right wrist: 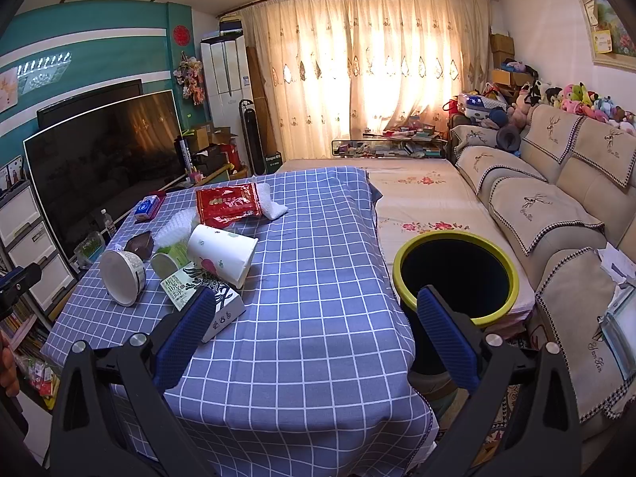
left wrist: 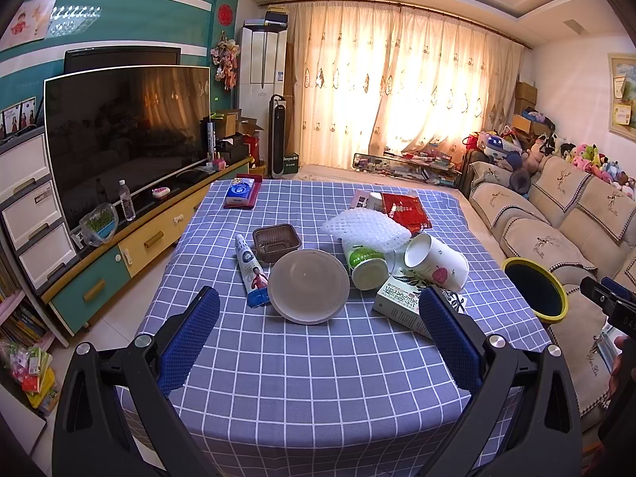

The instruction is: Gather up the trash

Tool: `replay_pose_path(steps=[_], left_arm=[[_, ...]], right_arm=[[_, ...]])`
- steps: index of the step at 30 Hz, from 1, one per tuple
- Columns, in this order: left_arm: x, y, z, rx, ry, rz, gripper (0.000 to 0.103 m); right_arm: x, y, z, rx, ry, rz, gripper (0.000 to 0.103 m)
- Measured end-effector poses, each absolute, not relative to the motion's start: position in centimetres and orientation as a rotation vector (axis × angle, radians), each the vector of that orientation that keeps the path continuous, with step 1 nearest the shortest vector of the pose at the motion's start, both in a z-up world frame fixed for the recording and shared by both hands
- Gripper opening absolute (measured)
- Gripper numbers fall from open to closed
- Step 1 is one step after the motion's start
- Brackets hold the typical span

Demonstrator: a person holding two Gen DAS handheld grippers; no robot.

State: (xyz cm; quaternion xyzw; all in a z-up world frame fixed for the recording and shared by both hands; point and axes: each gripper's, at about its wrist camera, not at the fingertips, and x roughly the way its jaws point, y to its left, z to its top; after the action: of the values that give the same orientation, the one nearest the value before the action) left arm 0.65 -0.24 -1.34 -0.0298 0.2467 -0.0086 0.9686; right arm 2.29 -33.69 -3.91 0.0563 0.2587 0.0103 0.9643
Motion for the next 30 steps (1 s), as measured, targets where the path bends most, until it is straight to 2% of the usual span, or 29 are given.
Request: replay_pose_path(steps=[14,30], left_arm=[[0.9,0.3,-1.9,-0.063,0.508,-0.002,0.099],[3.7,1.5,-3.9,-0.075,0.58,0.026,0.099]], right_arm=[[3.3,-33.5,-4.9,0.113,0.547,0.034,0.097],[11.9,-27.5,-7.1,0.089,0.654,0.19,0.096]])
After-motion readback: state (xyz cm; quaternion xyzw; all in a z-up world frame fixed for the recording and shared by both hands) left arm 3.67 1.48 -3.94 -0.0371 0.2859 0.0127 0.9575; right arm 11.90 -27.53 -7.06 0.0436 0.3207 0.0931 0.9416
